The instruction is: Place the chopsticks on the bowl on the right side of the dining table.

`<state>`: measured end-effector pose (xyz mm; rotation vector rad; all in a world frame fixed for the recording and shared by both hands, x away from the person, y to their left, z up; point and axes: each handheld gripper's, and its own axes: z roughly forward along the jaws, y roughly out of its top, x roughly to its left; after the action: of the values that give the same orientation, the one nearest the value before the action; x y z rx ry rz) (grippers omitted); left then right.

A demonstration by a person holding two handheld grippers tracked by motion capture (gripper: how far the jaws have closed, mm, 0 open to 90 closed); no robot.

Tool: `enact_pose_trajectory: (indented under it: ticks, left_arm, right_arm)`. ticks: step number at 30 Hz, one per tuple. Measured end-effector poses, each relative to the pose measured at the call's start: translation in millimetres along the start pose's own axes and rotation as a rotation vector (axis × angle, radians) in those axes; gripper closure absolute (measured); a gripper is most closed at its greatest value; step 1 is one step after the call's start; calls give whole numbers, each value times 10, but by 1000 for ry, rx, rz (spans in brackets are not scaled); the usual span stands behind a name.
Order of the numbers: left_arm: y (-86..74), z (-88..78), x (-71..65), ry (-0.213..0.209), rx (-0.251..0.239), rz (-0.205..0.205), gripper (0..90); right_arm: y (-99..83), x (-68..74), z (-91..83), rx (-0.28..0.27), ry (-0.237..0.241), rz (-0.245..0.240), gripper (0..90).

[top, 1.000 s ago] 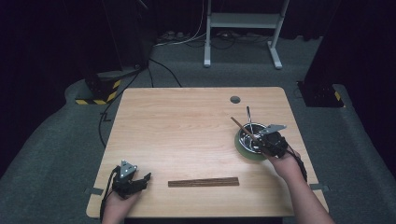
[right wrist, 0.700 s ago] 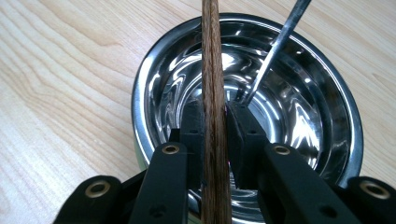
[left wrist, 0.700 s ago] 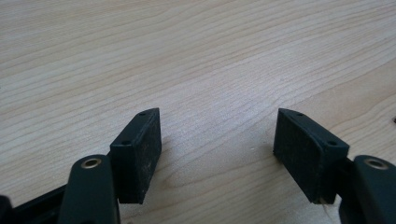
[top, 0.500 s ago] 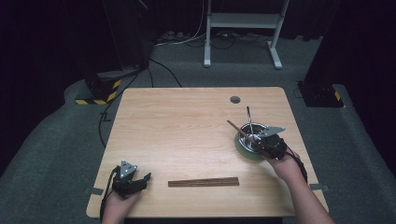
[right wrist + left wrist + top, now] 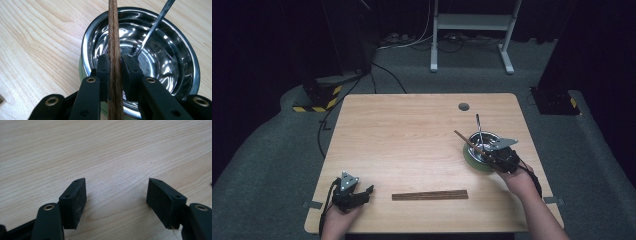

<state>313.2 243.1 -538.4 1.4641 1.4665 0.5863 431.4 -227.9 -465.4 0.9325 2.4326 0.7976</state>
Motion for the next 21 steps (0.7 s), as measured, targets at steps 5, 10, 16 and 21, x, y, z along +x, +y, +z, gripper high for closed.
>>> enact_pose_trajectory:
  ticks: [5, 10, 16, 21]
  left_arm:
    - [0, 0, 1, 0, 0, 0, 321]
    - [0, -1, 1, 0, 1, 1, 321]
    - [0, 0, 1, 0, 0, 0, 321]
    - [0, 0, 0, 0, 0, 0, 321]
  right_arm:
    - [8, -2, 2, -3, 0, -1, 758]
    - [22, 1, -24, -16, -4, 8, 710]
    - [25, 35, -100, -48, -24, 21, 673]
    - [-47, 158, -325, -148, -61, 73, 743]
